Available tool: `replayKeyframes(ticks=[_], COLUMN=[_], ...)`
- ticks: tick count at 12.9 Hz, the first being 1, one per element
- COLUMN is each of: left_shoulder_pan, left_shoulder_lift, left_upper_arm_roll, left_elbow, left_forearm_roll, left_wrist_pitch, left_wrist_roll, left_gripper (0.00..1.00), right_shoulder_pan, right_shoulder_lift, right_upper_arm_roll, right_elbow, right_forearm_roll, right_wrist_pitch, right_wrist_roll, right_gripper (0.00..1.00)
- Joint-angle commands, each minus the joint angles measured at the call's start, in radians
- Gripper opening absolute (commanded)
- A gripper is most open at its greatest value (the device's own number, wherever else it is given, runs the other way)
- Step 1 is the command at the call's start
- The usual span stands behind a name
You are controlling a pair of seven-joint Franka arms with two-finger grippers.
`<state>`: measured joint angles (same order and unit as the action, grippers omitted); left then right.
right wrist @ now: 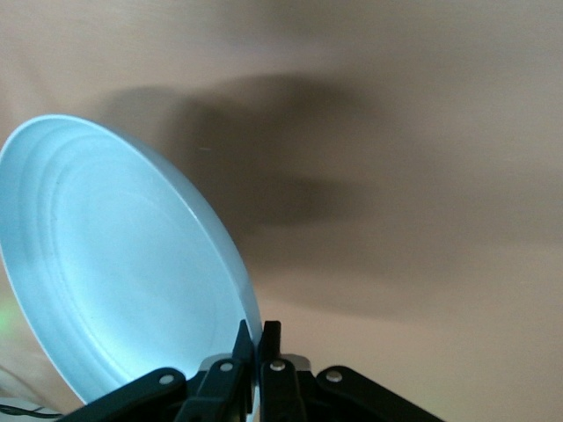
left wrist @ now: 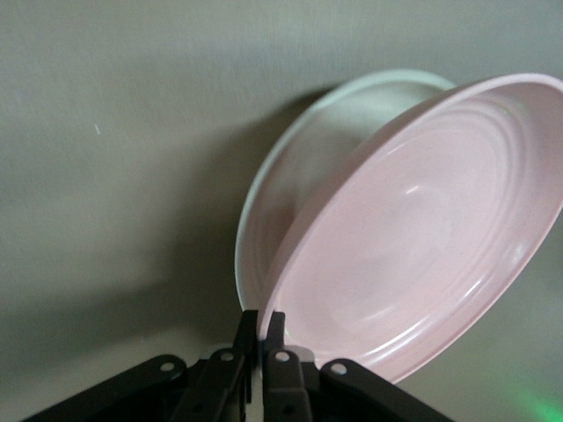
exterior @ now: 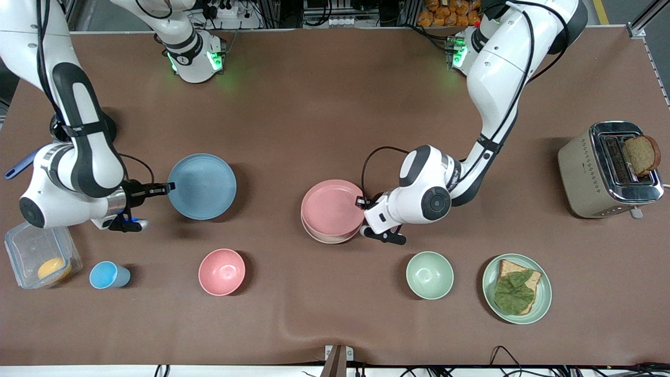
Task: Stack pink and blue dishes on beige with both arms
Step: 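Open the left gripper and withdraw it while the right gripper lifts the blue plate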
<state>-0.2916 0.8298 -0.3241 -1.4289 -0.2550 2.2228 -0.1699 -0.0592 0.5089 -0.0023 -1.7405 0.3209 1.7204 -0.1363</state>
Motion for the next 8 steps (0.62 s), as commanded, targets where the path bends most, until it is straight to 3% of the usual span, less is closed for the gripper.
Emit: replayKeyframes(ticks=[1, 2, 3, 6, 8], left_shoulder_pan=[-0.01, -0.011, -0.011, -0.012, 0.012], left_shoulder_lift=[0.023, 0.02, 0.014, -0.037, -0.096], left_upper_arm_roll=[0.005, 0.005, 0.005, 0.008, 0.008], left_elbow=[0.005, 0.002, -0.002, -0.008, -0.002], left_forearm_roll=[-0.018, -0.02, -0.009, 0.055, 0.307], left_wrist_pitch=[0.07, 0.072, 0.08, 0.078, 0.078], left_wrist_roll=[0.033, 0.032, 0.033, 0.035, 0.032], left_gripper=[0.0, 0.16, 0.99, 1.0, 1.0], right_shoulder_pan=[0.041, 0.048, 0.052, 0.048, 0.052], right_shoulder_lift=[0.002, 0.002, 0.002, 0.002, 0.002], right_upper_arm_roll=[-0.005, -0.005, -0.005, -0.007, -0.005], right_elbow=[0.036, 0.038, 0.042, 0.044, 0.045], right_forearm_roll=[0.038, 0.038, 0.038, 0.038, 0.038], right_wrist_pitch=[-0.022, -0.024, -0.027, -0.03, -0.03], right_wrist_roll=[0.084, 0.101, 0.106, 0.106, 0.109], right_gripper=[0.0, 0.0, 0.0, 0.0, 0.0])
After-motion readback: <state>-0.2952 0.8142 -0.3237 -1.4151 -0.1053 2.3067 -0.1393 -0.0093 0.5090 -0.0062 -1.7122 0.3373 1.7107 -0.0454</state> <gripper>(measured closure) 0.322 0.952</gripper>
